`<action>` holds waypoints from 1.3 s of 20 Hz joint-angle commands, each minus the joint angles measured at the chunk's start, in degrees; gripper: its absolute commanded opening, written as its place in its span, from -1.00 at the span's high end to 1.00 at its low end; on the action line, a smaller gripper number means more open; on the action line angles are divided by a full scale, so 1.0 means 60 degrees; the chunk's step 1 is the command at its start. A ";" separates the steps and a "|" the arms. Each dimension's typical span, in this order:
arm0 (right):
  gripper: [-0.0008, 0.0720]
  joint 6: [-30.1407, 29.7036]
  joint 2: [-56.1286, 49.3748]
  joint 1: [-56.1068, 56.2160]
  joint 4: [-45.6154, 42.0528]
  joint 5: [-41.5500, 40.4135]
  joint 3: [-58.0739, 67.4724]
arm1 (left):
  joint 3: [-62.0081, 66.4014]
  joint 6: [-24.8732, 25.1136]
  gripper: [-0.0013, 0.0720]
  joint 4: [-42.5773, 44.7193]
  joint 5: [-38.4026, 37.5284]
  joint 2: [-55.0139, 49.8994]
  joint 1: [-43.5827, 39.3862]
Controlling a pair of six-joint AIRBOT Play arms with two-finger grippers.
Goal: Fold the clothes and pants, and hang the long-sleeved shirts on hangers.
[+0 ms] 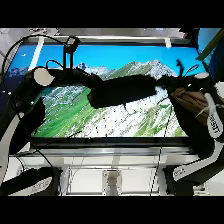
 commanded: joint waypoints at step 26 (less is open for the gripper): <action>-0.30 0.3963 0.3370 -0.8123 -0.6459 0.5832 0.0852 | -0.0004 -0.0506 -0.77 -0.0069 -0.0393 0.0000 0.0004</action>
